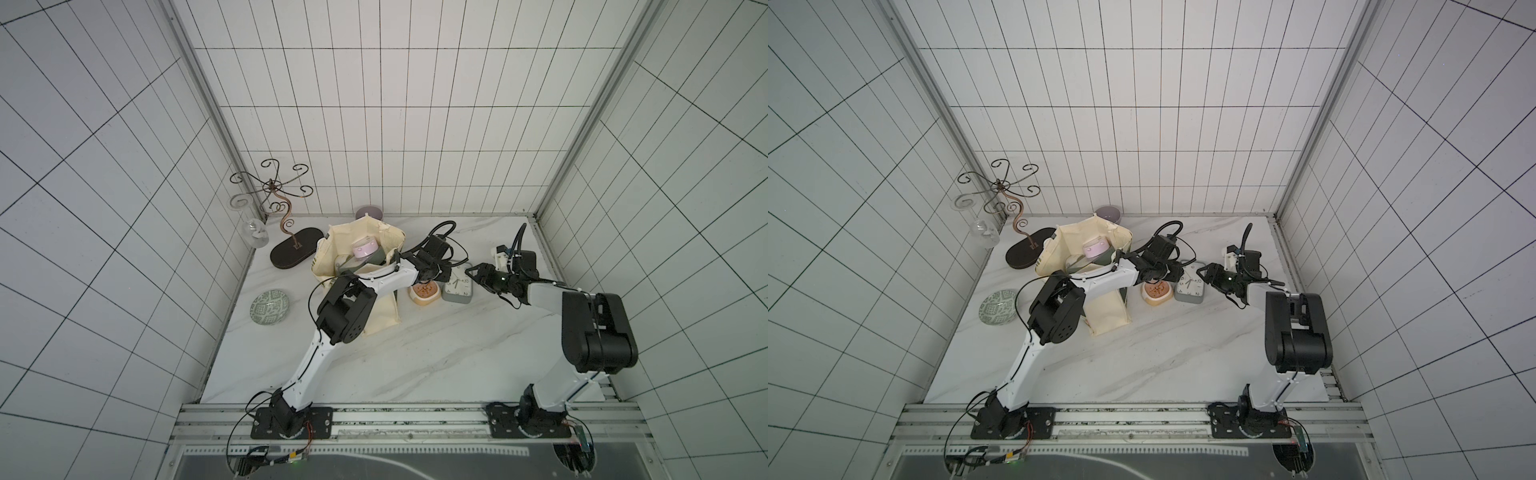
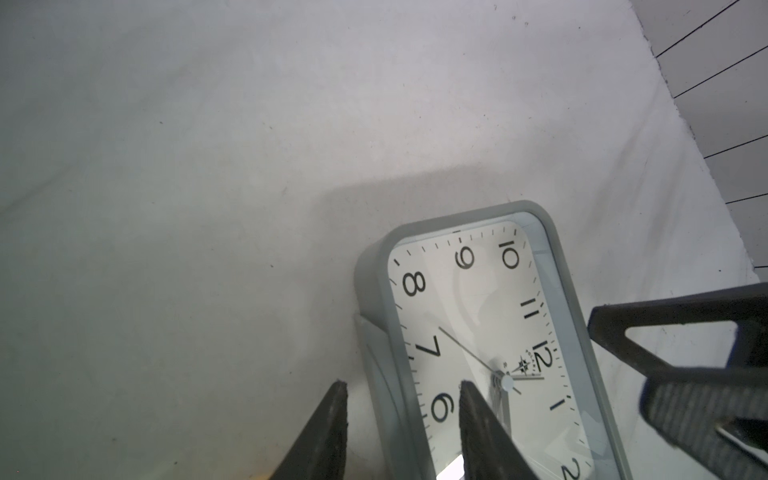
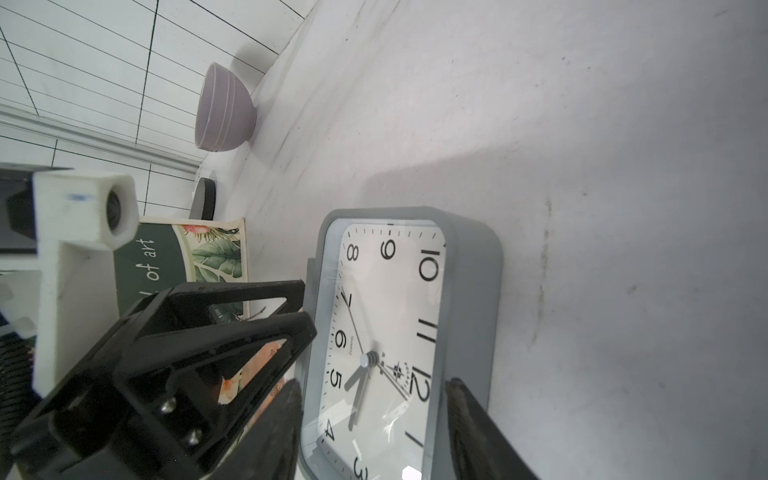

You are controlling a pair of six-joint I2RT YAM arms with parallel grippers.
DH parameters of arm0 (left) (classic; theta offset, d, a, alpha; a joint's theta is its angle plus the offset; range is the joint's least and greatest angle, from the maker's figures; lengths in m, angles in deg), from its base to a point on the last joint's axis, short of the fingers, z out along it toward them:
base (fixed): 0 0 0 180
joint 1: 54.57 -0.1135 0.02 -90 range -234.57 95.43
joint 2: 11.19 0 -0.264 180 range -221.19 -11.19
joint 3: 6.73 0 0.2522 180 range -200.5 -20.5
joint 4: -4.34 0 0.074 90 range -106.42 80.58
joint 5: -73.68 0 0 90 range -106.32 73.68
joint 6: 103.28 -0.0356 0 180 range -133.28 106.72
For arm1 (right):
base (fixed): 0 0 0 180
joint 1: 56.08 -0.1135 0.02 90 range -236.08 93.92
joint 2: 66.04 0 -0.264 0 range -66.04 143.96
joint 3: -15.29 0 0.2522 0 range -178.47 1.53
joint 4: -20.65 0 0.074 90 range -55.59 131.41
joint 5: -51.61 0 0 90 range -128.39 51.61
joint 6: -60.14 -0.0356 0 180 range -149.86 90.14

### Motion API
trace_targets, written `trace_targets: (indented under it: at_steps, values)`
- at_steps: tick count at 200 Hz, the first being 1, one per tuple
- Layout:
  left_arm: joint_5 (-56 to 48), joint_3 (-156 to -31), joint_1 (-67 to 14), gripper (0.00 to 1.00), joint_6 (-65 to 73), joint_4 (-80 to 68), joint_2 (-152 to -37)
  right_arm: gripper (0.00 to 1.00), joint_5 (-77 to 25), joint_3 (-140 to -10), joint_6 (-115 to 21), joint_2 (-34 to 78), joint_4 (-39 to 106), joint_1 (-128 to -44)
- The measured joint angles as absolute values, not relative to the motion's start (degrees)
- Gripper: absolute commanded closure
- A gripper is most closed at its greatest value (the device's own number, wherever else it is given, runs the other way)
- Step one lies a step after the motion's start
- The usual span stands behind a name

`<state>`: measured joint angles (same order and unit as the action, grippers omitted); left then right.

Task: Put the alarm clock into the canvas bag
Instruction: Adjust the alarm at the center of the board.

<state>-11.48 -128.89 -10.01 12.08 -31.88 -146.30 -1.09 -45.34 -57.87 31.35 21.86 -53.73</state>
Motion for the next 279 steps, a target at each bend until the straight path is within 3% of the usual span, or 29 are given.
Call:
trace_targets:
  at_steps: [81, 147, 244, 279]
  values:
    - [-8.75, -128.30, -10.01, 0.57, 12.50, -30.81, -146.30, 0.60, -4.54, -45.25, -57.89, 32.46, 21.75, -53.73]
    - [-6.85, -127.47, -10.08, 0.59, 12.98, -29.76, -146.30, 0.77, -4.76, -44.99, -58.11, 34.65, 21.49, -53.73]
    - [-2.61, -126.12, -10.17, 0.61, 16.54, -28.18, -145.60, 0.77, -5.11, -44.95, -59.20, 36.11, 17.20, -53.14]
    - [-2.54, -126.14, -9.23, 0.57, 17.31, -28.36, -145.03, 0.77, -5.88, -44.95, -59.27, 36.11, 16.63, -52.83]
